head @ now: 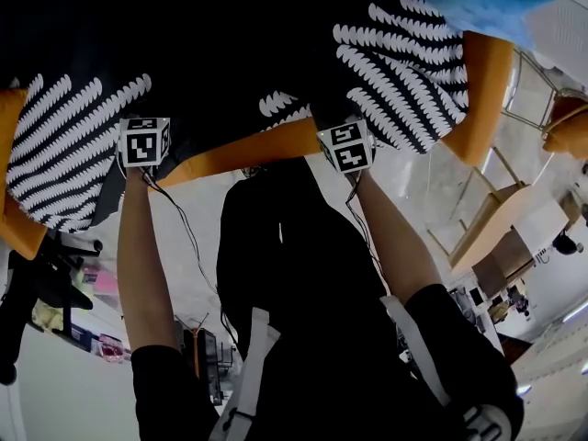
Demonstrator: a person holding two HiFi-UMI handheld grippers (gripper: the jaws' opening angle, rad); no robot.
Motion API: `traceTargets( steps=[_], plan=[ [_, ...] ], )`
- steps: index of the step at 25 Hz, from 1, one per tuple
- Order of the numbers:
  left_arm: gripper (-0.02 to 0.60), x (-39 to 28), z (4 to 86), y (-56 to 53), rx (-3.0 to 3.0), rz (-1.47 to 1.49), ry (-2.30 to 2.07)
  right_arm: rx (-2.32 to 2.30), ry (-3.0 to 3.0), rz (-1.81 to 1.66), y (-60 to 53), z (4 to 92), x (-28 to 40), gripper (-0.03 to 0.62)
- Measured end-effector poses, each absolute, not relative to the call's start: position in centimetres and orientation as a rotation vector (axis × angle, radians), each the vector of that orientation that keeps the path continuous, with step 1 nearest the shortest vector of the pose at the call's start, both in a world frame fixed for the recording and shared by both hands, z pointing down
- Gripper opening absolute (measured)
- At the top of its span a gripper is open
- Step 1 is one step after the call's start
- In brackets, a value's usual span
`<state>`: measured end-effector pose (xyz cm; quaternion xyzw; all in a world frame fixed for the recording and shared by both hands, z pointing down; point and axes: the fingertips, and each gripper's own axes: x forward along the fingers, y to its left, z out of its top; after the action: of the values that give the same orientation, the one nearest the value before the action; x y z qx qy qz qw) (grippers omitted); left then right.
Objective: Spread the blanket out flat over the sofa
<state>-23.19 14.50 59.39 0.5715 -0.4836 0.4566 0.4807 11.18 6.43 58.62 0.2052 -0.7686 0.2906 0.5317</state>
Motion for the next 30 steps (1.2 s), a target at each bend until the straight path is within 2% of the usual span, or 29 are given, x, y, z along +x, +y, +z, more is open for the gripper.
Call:
traceTargets(
  steps=[1, 2, 10, 30],
  plan=[
    [0.075, -22.6, 59.4, 15.1, 1.401, 1.119, -1.165, 0.521, -1.826, 0.68, 6.1, 58.7, 11.4, 0.061],
    [0.056, -22.1, 59.4, 15.6, 1.407, 1.119, -1.155, 0.542, -1.822, 0.668, 5.9, 58.7, 11.6, 0.032],
    [0.035, -18.8, 57.7, 17.7, 1.438, 1.057, -1.165, 0.53, -1.829, 0.638, 6.4, 58.0, 12.3, 0.032],
    [0.035, -10.0, 57.6, 22.0, 1.423, 0.885, -1.225, 0.584, -1.841, 0.679, 9.4, 58.4, 17.9, 0.032]
  ],
)
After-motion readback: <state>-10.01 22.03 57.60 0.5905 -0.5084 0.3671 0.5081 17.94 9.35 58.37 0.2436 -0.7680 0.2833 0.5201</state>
